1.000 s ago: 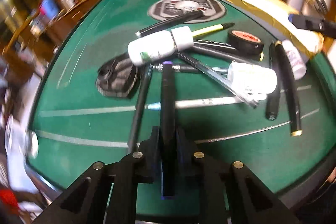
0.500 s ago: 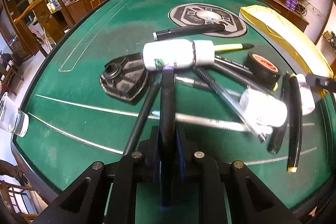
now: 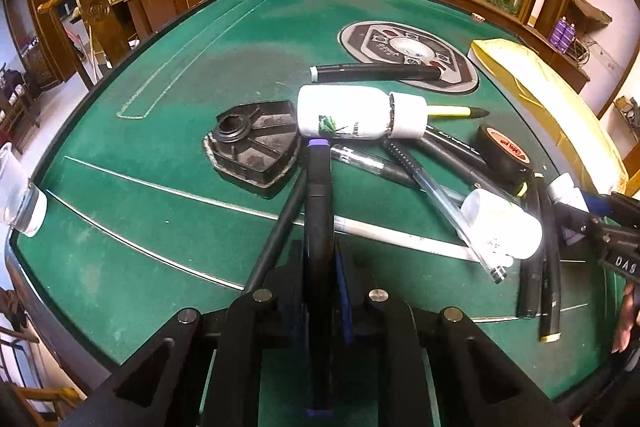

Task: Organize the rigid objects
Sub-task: 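Lift the bottle and marker and carry both tools toward the white tray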

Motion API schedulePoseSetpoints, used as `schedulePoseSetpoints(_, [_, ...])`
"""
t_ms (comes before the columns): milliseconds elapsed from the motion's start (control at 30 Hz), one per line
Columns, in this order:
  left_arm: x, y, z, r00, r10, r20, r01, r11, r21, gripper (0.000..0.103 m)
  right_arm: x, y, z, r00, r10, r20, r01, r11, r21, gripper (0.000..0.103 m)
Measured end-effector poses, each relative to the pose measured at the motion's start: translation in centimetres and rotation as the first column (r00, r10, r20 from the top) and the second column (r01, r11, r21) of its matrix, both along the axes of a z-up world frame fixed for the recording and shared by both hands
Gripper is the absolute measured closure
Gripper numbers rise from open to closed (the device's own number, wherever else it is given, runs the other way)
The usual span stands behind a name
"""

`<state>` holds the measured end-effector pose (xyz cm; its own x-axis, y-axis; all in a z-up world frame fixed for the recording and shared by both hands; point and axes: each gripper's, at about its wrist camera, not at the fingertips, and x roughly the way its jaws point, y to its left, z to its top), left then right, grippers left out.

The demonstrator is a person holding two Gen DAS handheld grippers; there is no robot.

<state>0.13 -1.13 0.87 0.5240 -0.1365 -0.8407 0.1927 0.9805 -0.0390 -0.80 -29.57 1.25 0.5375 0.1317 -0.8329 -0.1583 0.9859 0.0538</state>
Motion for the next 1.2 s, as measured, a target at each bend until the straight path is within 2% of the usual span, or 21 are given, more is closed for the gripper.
schedulePoseSetpoints(100, [0.5,-0.3,-0.3,1.0,-0.005,-0.007,0.005,1.0,0.016,0.088,-0.1,0.2,-0.2,1.0,0.019,0.016,-0.018,1.0,-0.024,0.066])
schedulePoseSetpoints(200, [0.5,-0.5,-0.3,1.0,0.001,0.002,-0.001,1.0,0.027,0.088,-0.2,0.1,-0.1,0.999,0.03,0.025,-0.029,1.0,-0.005,0.067])
schedulePoseSetpoints(367, [-0.4,0.5,-0.1,1.0,0.0,0.005,0.0,0.998,-0.058,0.088,-0.7,-0.5,1.0,0.997,0.05,0.051,-0.056,0.993,0.108,0.068])
schedulePoseSetpoints(533, [-0.6,1.2,1.1,1.0,0.004,0.001,-0.003,0.992,-0.125,0.088,-1.3,-0.9,3.3,0.988,0.068,0.135,-0.099,0.967,0.234,0.068])
schedulePoseSetpoints(633, [-0.8,0.8,2.1,1.0,-0.014,0.015,0.016,0.99,-0.144,0.088,-1.2,-2.5,4.7,0.984,0.015,0.176,-0.063,0.959,0.275,0.068])
schedulePoseSetpoints(733, [-0.9,0.5,2.9,1.0,-0.027,0.017,0.029,0.987,-0.16,0.088,-0.6,-5.3,5.7,0.979,-0.087,0.185,0.031,0.958,0.285,0.068])
schedulePoseSetpoints(867, [-1.7,-0.3,3.8,0.998,-0.053,0.039,0.058,0.984,-0.17,0.088,0.7,-9.3,4.8,0.959,-0.233,0.161,0.2,0.96,0.199,0.068])
schedulePoseSetpoints(967, [-2.0,-0.7,3.9,0.997,-0.072,0.041,0.078,0.982,-0.175,0.088,1.6,-11.0,2.9,0.96,-0.266,0.088,0.248,0.953,0.175,0.068])
schedulePoseSetpoints(1200, [-2.4,-1.6,4.2,0.994,-0.104,0.04,0.11,0.975,-0.191,0.088,-1.3,-8.4,2.1,0.978,-0.205,0.041,0.193,0.961,0.2,0.069])
